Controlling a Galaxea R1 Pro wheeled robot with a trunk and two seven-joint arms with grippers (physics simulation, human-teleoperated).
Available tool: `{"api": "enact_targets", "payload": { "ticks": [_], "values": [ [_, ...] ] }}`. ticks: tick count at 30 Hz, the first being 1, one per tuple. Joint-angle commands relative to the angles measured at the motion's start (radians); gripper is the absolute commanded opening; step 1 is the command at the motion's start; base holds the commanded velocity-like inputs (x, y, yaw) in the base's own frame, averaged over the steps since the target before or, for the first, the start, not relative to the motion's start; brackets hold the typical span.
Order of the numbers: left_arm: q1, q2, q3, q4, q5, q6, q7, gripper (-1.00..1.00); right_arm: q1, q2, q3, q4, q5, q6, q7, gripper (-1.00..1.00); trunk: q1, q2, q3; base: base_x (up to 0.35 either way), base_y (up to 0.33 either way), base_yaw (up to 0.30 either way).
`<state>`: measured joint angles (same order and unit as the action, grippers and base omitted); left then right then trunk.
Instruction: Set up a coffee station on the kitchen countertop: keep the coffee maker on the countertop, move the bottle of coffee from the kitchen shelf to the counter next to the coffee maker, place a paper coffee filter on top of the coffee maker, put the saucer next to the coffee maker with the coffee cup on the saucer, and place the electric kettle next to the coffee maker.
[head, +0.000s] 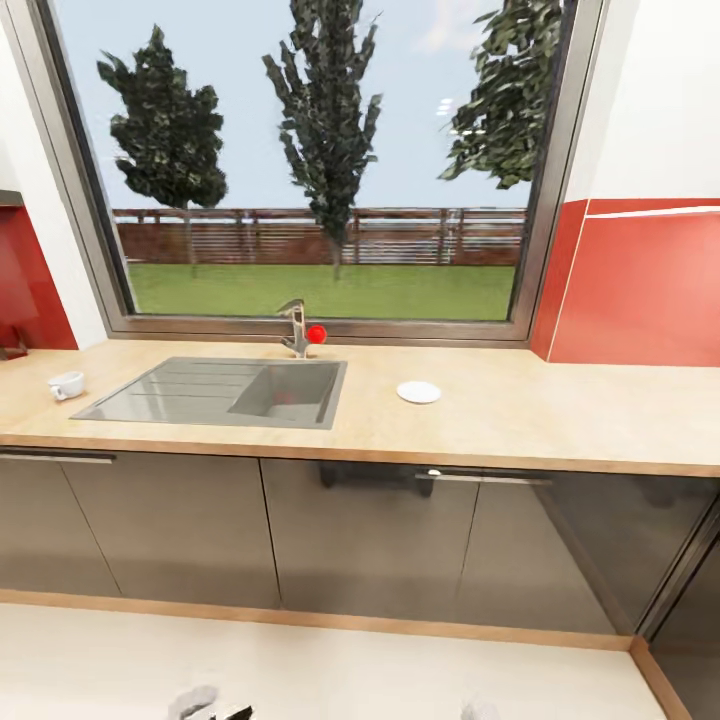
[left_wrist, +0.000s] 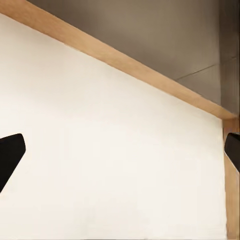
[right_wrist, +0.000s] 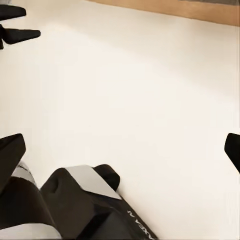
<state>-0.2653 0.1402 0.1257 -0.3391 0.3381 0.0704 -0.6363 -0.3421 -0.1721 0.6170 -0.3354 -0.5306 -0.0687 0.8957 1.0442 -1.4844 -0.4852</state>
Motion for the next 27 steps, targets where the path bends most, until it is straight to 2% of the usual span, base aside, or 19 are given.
{"api": "enact_targets", "payload": {
  "ticks": [1, 4, 5, 9, 11, 12, 19, 21, 22, 23, 24, 26, 27],
  "values": [
    [0.000, 0.002, 0.003, -0.038, 0.006, 0.058, -0.031, 1.00, -0.003, -0.012, 0.009, -0.039, -0.004, 0.028, 0.022, 1.00, 0.000, -0.001, -0.001, -0.002, -0.001, 0.000],
    [0.000, 0.009, 0.004, -0.149, 0.005, 0.181, -0.098, 1.00, -0.006, -0.049, 0.008, -0.153, -0.004, 0.111, 0.064, 1.00, 0.000, -0.001, -0.001, 0.000, 0.000, 0.000],
    [0.000, 0.013, 0.005, -0.223, 0.005, 0.247, -0.131, 1.00, -0.007, -0.078, 0.005, -0.228, -0.005, 0.156, 0.082, 1.00, 0.000, -0.001, -0.001, 0.000, 0.000, 0.000],
    [0.000, 0.017, 0.005, -0.365, 0.006, 0.368, -0.171, 1.00, -0.008, -0.139, -0.026, -0.382, -0.012, 0.244, 0.100, 1.00, 0.000, -0.001, -0.001, 0.000, 0.000, 0.000],
    [0.000, 0.018, 0.004, -0.436, 0.007, 0.431, -0.182, 1.00, -0.008, -0.160, -0.060, -0.463, -0.018, 0.296, 0.105, 1.00, 0.000, -0.001, -0.001, 0.000, 0.000, 0.000],
    [0.000, 0.018, 0.003, -0.510, 0.008, 0.494, -0.188, 1.00, -0.007, -0.175, -0.101, -0.542, -0.020, 0.355, 0.108, 1.00, 0.000, -0.001, -0.001, 0.000, 0.000, 0.000],
    [0.000, 0.016, -0.005, -0.754, 0.010, 0.704, -0.197, 1.00, -0.005, -0.198, -0.251, -0.735, -0.022, 0.543, 0.114, 1.00, 0.000, -0.001, -0.001, 0.000, 0.000, 0.000],
    [0.000, 0.016, -0.006, -0.818, 0.011, 0.761, -0.198, 1.00, -0.005, -0.203, -0.307, -0.782, -0.022, 0.580, 0.114, 1.00, 0.000, -0.001, -0.001, 0.000, 0.000, 0.000],
    [0.000, 0.015, -0.007, -0.880, 0.011, 0.813, -0.197, 1.00, -0.005, -0.207, -0.368, -0.830, -0.023, 0.622, 0.114, 1.00, 0.000, -0.001, -0.001, 0.000, 0.000, 0.000],
    [0.000, 0.014, -0.007, -0.910, 0.011, 0.835, -0.197, 1.00, -0.005, -0.208, -0.400, -0.854, -0.023, 0.648, 0.115, 1.00, 0.000, -0.001, -0.001, 0.000, 0.000, 0.000],
    [-0.001, 0.011, -0.005, -1.045, 0.016, 0.896, -0.198, 1.00, -0.009, -0.212, -0.549, -0.980, -0.025, 0.815, 0.114, 1.00, 0.000, -0.001, -0.001, 0.000, 0.000, 0.000],
    [-0.002, 0.011, -0.004, -1.083, 0.031, 0.907, -0.197, 1.00, -0.014, -0.213, -0.603, -1.028, -0.025, 0.882, 0.114, 1.00, 0.000, -0.001, -0.001, 0.000, 0.000, 0.000],
    [-0.002, 0.012, -0.004, -1.108, 0.062, 0.914, -0.197, 1.00, -0.036, -0.214, -0.653, -1.064, -0.025, 0.943, 0.114, 1.00, 0.000, -0.001, -0.001, 0.000, 0.000, 0.000]
  ]
}}
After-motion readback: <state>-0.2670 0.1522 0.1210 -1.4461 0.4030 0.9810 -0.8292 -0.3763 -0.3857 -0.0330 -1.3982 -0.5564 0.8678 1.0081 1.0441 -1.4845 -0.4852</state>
